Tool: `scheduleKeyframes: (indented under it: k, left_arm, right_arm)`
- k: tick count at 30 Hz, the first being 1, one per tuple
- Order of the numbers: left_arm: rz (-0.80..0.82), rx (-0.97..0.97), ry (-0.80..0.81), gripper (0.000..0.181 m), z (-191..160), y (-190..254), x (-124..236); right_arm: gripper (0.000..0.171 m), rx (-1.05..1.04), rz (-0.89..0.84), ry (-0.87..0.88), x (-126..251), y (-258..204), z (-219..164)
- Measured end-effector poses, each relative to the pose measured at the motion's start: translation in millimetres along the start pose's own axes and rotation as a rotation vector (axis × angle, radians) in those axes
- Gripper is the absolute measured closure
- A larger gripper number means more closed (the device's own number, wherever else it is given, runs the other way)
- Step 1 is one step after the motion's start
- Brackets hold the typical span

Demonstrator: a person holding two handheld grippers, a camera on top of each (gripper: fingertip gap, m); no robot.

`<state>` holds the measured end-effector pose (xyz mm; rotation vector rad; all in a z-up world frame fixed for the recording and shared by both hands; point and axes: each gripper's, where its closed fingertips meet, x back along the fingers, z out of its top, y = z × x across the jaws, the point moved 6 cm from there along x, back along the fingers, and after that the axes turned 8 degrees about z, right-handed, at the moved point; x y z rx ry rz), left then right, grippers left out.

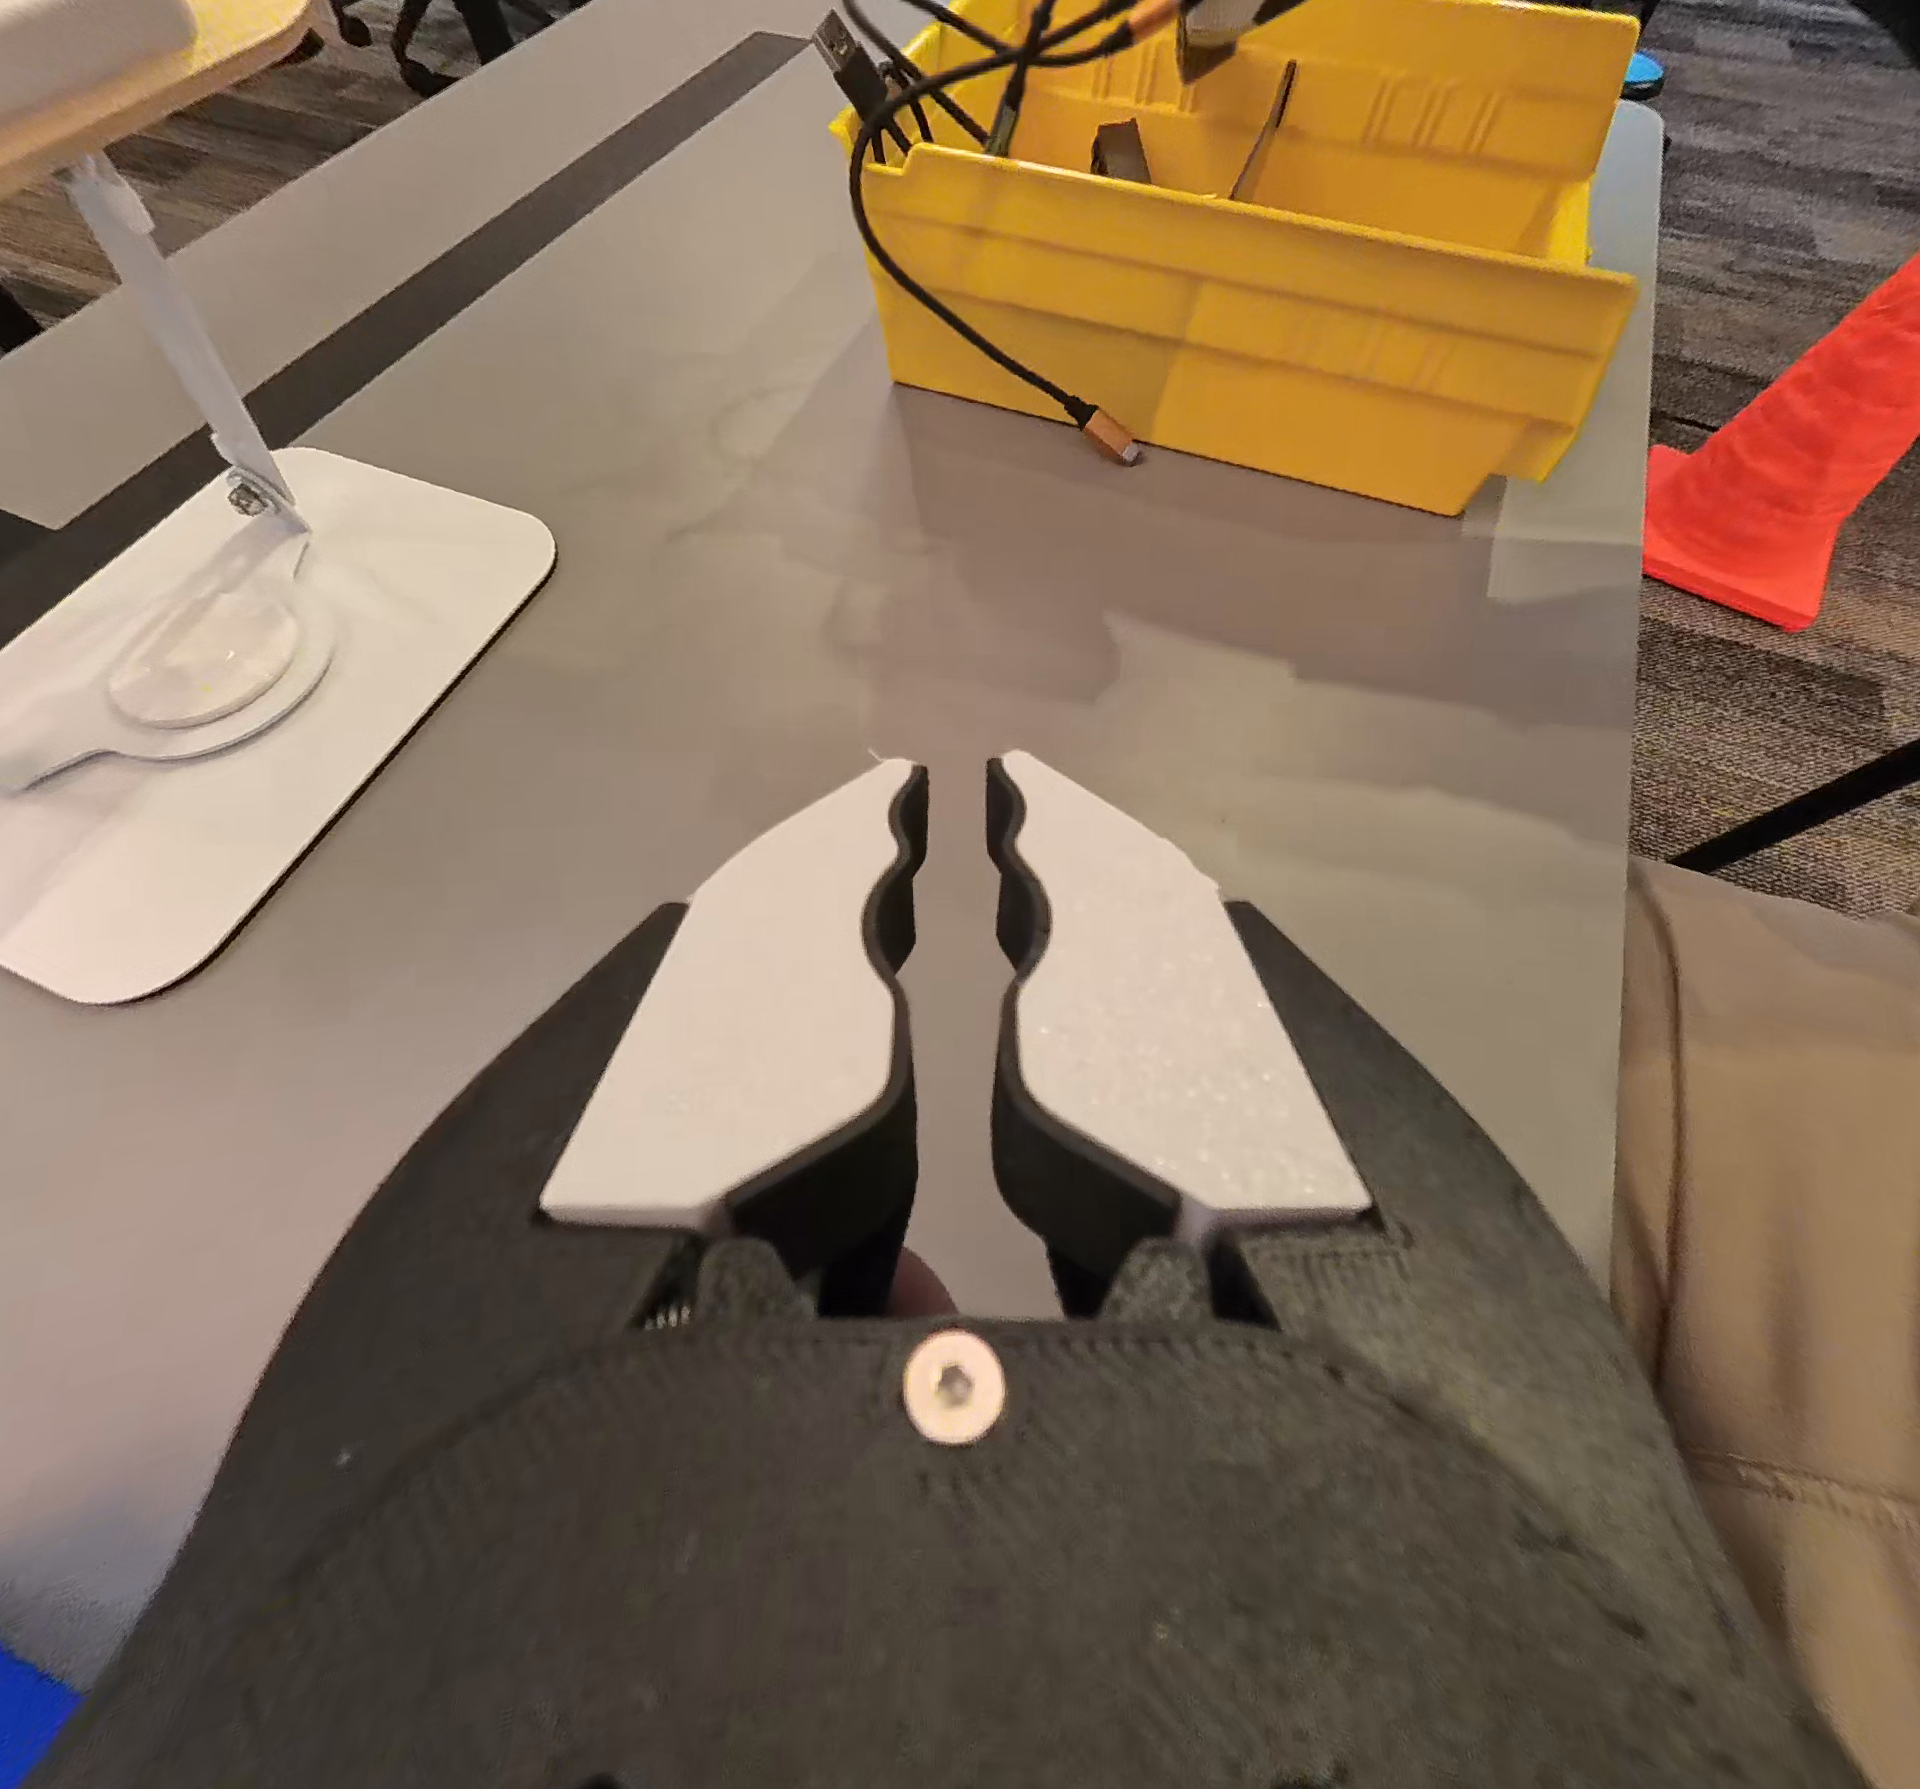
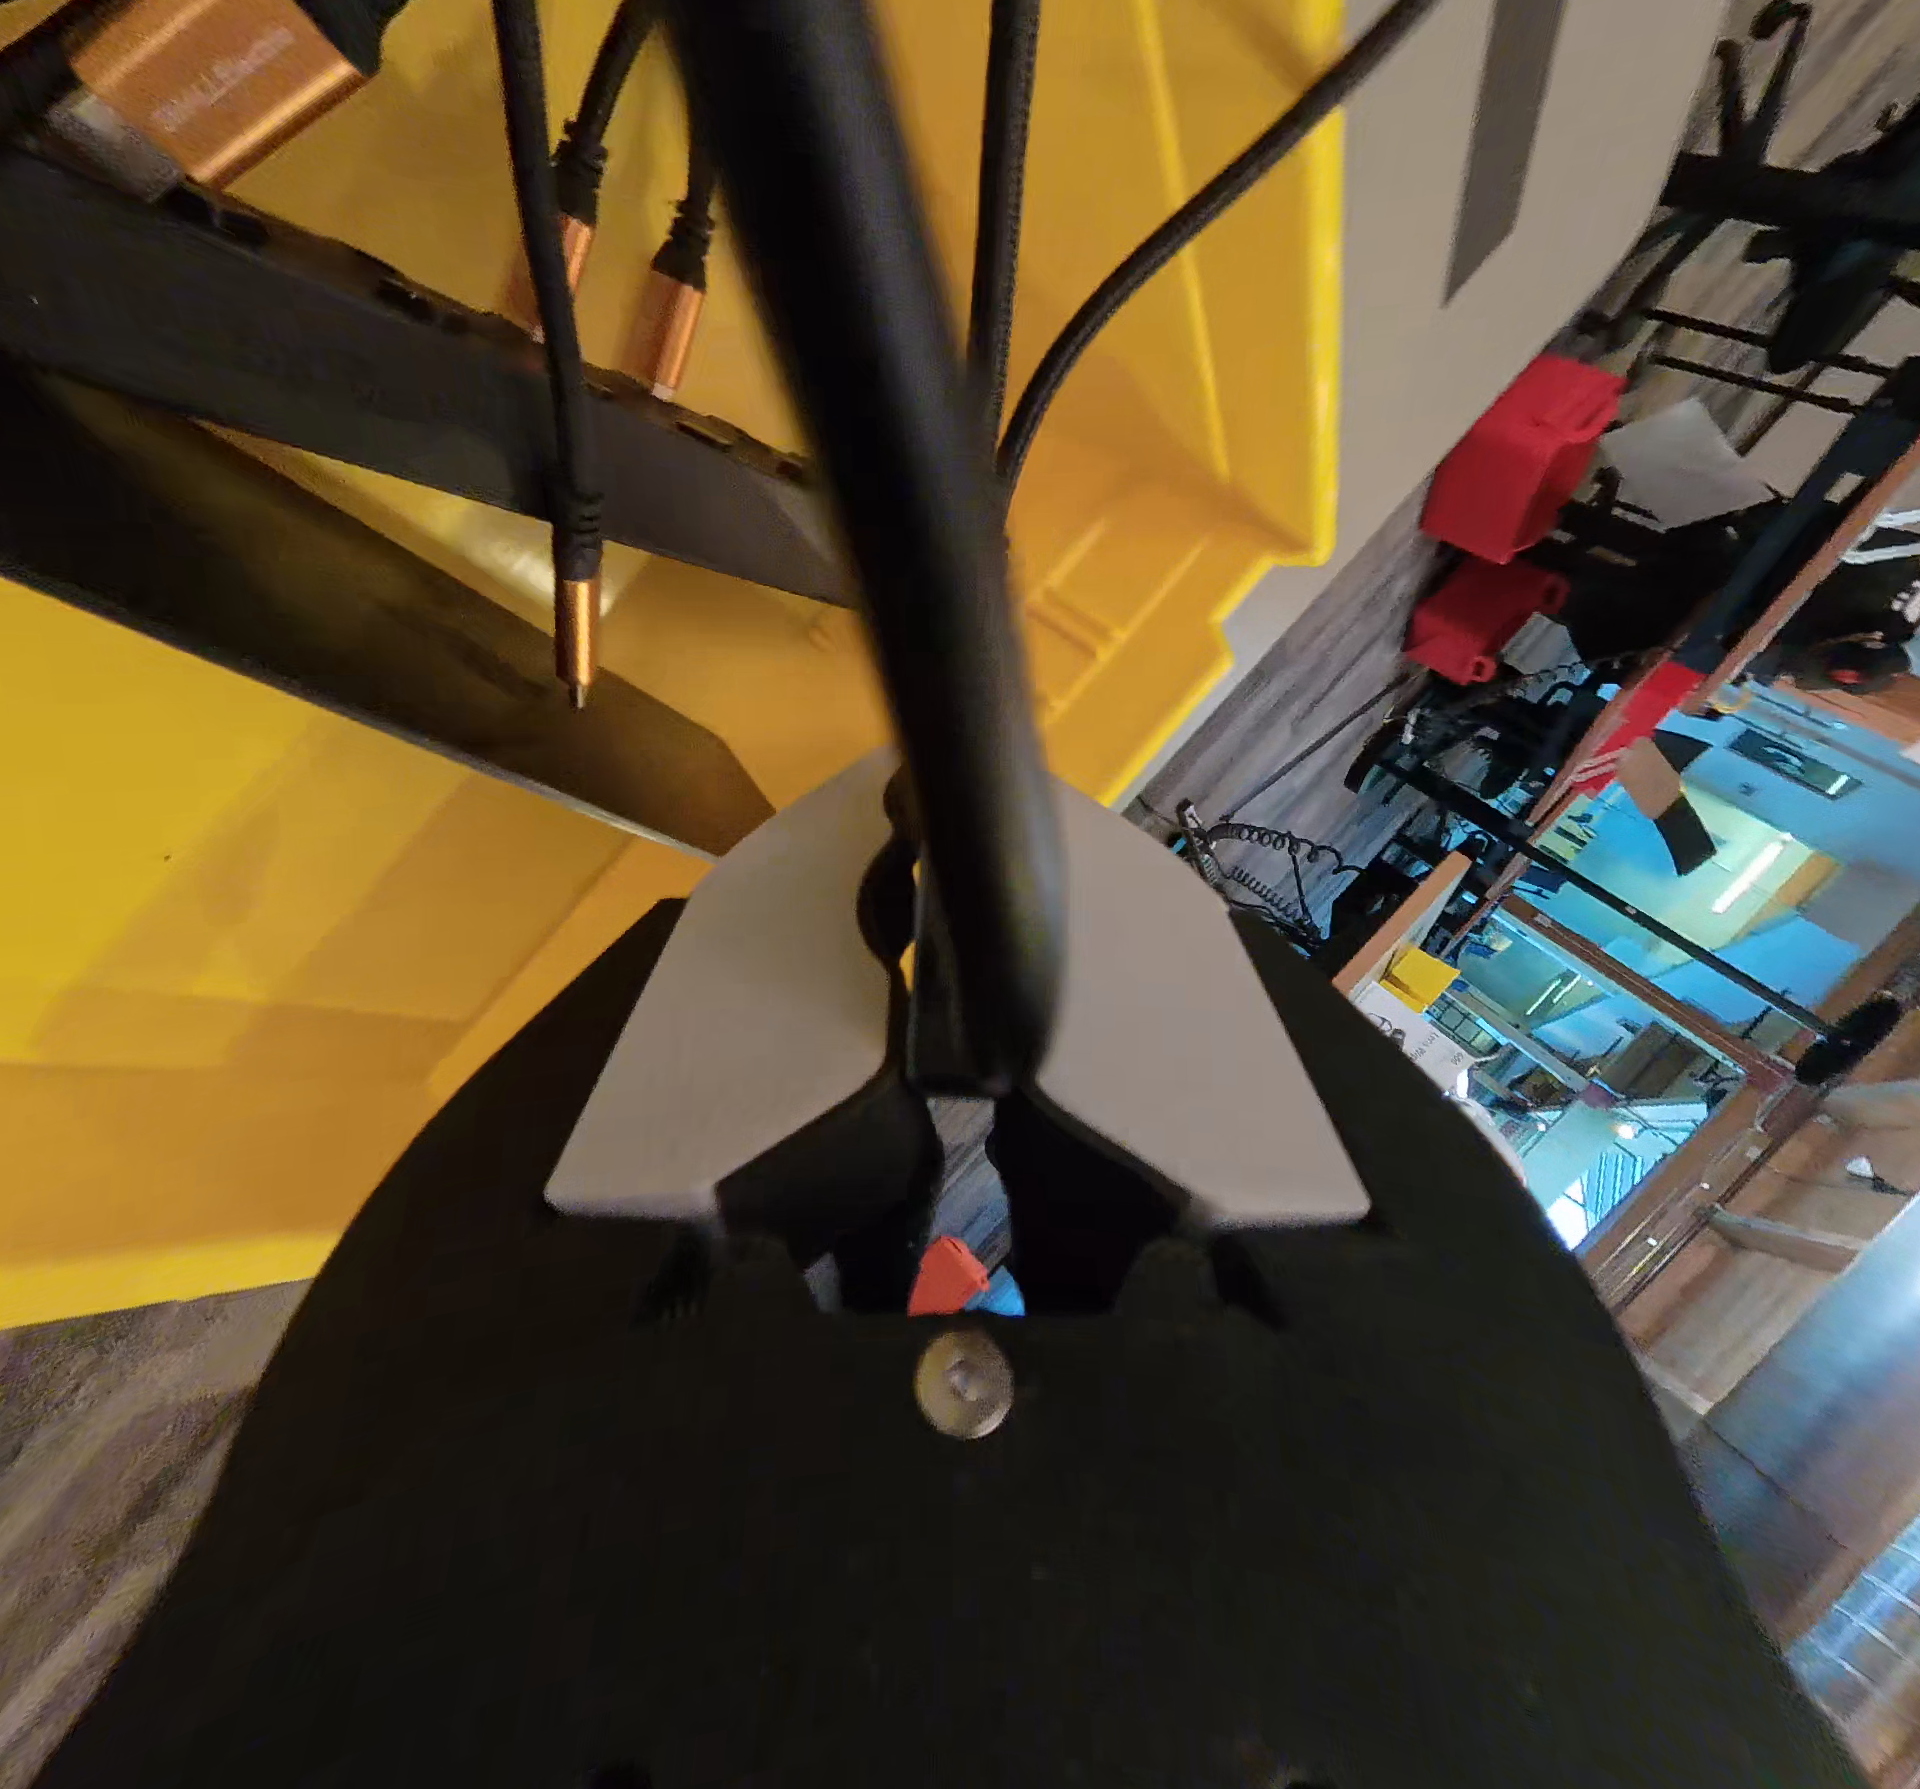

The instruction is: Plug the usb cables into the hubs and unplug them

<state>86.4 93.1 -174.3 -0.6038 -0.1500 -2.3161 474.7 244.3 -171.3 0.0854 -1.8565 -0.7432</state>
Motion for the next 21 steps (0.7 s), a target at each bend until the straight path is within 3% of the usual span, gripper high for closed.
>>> scheduleKeyframes:
  k: [1, 7, 11, 14, 18, 21]
  left_arm:
    - [-0.004, -0.001, -0.003, 0.171, -1, 1, -1]
    - [-0.014, -0.026, -0.030, 0.170, -5, 7, -5]
    - [-0.019, -0.037, -0.043, 0.170, -7, 9, -8]
    - [-0.018, -0.042, -0.052, 0.170, -9, 10, -9]
    - [-0.021, -0.039, -0.058, 0.170, -10, 8, -10]
    - [-0.027, -0.038, -0.067, 0.170, -12, 8, -11]
  right_arm:
    - [0.159, 0.011, 0.018, 0.000, -3, -1, 3]
    - [0.157, 0.034, 0.321, -0.073, -32, -22, 9]
    - [0.153, 0.060, 0.402, -0.099, -33, -20, 12]
    - [0.141, 0.053, 0.445, -0.117, -32, -18, 11]
    - [0.114, 0.042, 0.461, -0.009, -9, -14, 14]
    - [0.104, 0.029, 0.486, 0.030, 9, -11, 8]
